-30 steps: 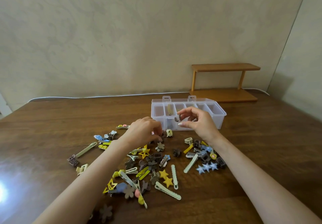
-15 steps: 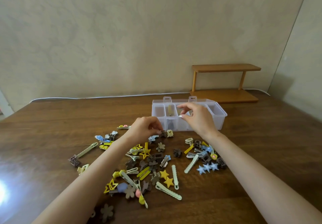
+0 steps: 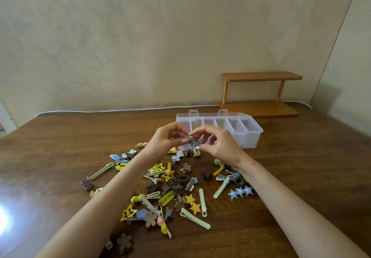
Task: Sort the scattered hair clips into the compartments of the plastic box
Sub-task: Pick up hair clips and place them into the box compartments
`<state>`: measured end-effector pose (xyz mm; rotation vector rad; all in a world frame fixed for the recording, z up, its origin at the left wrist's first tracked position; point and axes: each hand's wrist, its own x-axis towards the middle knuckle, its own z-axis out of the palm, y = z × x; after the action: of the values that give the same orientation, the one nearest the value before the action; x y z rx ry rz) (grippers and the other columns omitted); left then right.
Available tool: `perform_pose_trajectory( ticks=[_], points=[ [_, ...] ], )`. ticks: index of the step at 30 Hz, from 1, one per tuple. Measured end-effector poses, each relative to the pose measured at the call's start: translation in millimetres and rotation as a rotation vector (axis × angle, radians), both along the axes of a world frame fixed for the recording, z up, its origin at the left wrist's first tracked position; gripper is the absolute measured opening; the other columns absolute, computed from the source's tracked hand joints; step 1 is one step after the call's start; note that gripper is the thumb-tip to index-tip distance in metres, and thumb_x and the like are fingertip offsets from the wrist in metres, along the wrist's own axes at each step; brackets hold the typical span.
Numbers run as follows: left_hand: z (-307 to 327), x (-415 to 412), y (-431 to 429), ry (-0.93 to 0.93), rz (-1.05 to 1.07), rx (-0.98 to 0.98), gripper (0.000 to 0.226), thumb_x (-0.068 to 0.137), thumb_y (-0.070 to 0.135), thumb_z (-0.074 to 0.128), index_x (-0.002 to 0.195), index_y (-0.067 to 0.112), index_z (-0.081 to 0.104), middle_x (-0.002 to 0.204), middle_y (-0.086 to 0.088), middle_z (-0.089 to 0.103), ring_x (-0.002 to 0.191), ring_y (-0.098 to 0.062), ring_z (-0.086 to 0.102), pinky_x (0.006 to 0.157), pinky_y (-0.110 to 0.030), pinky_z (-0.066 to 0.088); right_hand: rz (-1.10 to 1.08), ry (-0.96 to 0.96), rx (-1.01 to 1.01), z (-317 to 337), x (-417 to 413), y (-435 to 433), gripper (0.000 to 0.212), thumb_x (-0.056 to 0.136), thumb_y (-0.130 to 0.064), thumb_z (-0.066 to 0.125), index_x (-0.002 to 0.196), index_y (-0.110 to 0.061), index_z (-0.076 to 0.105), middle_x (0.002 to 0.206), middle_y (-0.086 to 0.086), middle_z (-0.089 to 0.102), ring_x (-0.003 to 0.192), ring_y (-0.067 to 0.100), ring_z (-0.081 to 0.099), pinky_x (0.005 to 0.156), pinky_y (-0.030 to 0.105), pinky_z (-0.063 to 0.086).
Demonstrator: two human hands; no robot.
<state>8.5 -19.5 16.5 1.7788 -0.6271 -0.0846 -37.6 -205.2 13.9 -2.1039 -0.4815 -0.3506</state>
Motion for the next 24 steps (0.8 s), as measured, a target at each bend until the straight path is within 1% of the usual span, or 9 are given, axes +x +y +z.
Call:
perform_pose_trajectory(
  ticks=[3, 6, 10, 13, 15, 17, 19, 21, 24],
  points=[
    [0, 1, -1, -0.007, -0.001, -0.009, 0.019, 0.082, 0.002, 0.065, 0.099, 0.01, 0.06, 0.083, -0.003, 0.068, 0.081, -0.017, 0.062, 0.075, -0.025, 0.05, -0.018, -0.015, 0.034, -1, 0, 1, 0.022, 0.079, -0.01, 0.072, 0.094, -0.025, 0.066, 0.092, -0.008, 0.066, 0.082, 0.0, 0.057, 0.068, 0.014, 0.044],
    [0, 0, -6, -0.029, 0.009, -0.022, 0.022, 0.082, 0.002, 0.064, 0.102, 0.011, 0.06, 0.085, -0.003, 0.07, 0.079, -0.008, 0.064, 0.073, -0.017, 0.05, -0.048, -0.039, 0.021, -1, 1, 1, 0.014, 0.079, -0.013, 0.073, 0.09, -0.02, 0.065, 0.084, -0.009, 0.064, 0.074, -0.003, 0.055, 0.064, 0.011, 0.042],
    [-3, 2, -6, -0.159, 0.146, 0.061, 0.015, 0.085, 0.009, 0.064, 0.098, 0.016, 0.061, 0.09, -0.001, 0.071, 0.084, -0.006, 0.066, 0.074, -0.018, 0.052, -0.21, -0.107, 0.036, -3, 6, -7, 0.012, 0.08, -0.016, 0.073, 0.09, -0.017, 0.066, 0.082, -0.01, 0.062, 0.072, -0.003, 0.053, 0.062, 0.01, 0.041],
    [-5, 4, -4, -0.29, 0.246, 0.224, 0.003, 0.087, 0.016, 0.063, 0.09, 0.016, 0.062, 0.08, 0.005, 0.068, 0.067, 0.002, 0.059, 0.061, -0.011, 0.045, -0.367, -0.166, -0.009, -2, 14, -14, 0.01, 0.081, -0.021, 0.072, 0.089, -0.019, 0.066, 0.081, -0.008, 0.062, 0.07, 0.002, 0.051, 0.061, 0.014, 0.04],
    [-5, 4, -3, -0.396, 0.283, 0.391, 0.007, 0.088, 0.023, 0.061, 0.088, 0.017, 0.062, 0.072, 0.011, 0.064, 0.061, 0.003, 0.055, 0.058, -0.012, 0.041, -0.423, -0.178, -0.058, 3, 21, -15, 0.009, 0.082, -0.021, 0.07, 0.09, -0.018, 0.066, 0.081, -0.008, 0.06, 0.07, 0.002, 0.049, 0.06, 0.014, 0.037],
    [-6, 4, -4, -0.476, 0.302, 0.545, 0.011, 0.089, 0.029, 0.06, 0.09, 0.018, 0.063, 0.072, 0.012, 0.061, 0.062, -0.001, 0.053, 0.056, -0.015, 0.038, -0.449, -0.163, -0.13, 10, 30, -13, 0.01, 0.083, -0.022, 0.069, 0.092, -0.019, 0.067, 0.084, -0.008, 0.058, 0.072, 0.003, 0.048, 0.058, 0.013, 0.032],
    [-7, 3, -5, -0.506, 0.317, 0.657, 0.015, 0.089, 0.032, 0.058, 0.094, 0.02, 0.065, 0.074, 0.011, 0.059, 0.065, -0.005, 0.053, 0.055, -0.017, 0.039, -0.468, -0.148, -0.204, 16, 41, -9, 0.012, 0.083, -0.024, 0.069, 0.093, -0.019, 0.068, 0.087, -0.008, 0.056, 0.071, 0.001, 0.047, 0.057, 0.013, 0.031],
    [-8, 1, -6, -0.522, 0.304, 0.75, 0.018, 0.09, 0.036, 0.057, 0.101, 0.023, 0.064, 0.076, 0.009, 0.06, 0.068, -0.007, 0.054, 0.056, -0.019, 0.04, -0.483, -0.126, -0.258, 20, 51, -5, 0.014, 0.083, -0.027, 0.069, 0.095, -0.02, 0.068, 0.093, -0.006, 0.059, 0.077, 0.004, 0.051, 0.061, 0.018, 0.037],
    [-11, 1, -8, -0.521, 0.252, 0.868, 0.026, 0.089, 0.04, 0.056, 0.112, 0.027, 0.06, 0.088, 0.005, 0.067, 0.075, -0.009, 0.058, 0.063, -0.023, 0.046, -0.473, -0.073, -0.359, 24, 57, 1, 0.024, 0.085, -0.029, 0.066, 0.108, -0.023, 0.066, 0.103, -0.003, 0.06, 0.09, 0.013, 0.056, 0.069, 0.026, 0.042]
  ],
)
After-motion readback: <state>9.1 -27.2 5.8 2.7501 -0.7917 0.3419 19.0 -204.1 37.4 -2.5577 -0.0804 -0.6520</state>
